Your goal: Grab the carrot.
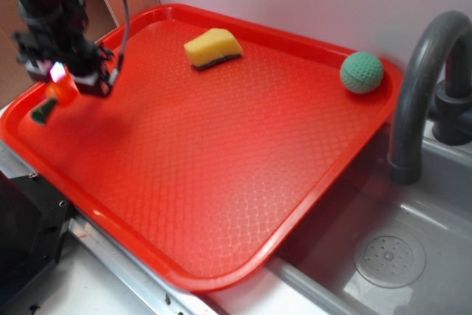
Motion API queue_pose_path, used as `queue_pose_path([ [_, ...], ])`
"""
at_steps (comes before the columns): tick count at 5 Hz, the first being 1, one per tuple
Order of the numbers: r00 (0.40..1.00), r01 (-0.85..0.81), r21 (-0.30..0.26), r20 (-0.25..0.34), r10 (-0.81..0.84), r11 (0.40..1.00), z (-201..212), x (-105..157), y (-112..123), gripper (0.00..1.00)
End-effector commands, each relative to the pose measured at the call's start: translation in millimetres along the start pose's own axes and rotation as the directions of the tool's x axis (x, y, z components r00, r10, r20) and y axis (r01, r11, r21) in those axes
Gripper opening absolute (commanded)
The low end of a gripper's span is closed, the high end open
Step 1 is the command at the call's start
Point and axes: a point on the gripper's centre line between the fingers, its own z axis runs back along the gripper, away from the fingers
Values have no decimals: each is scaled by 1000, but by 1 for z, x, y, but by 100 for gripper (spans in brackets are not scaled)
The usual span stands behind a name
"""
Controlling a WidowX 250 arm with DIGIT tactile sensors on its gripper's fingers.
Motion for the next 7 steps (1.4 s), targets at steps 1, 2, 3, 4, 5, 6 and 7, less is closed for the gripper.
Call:
queue_pose_path([
  [1, 969, 215, -228, 174, -177, 950, 120, 10, -24, 0],
  [2, 969, 215, -228, 174, -177, 950, 120, 10, -24, 100],
  [3, 969, 215, -228, 174, -177, 950, 120, 10, -24, 100],
  [4, 969, 215, -228, 174, -177, 950, 120, 10, -24, 100],
  [5, 969, 215, -228, 174, -177, 950, 120, 10, -24, 100],
  [6, 969, 215, -228, 174, -177, 950, 120, 10, -24, 100],
  [7, 969, 215, -228, 174, -177, 950, 120, 10, -24, 100],
])
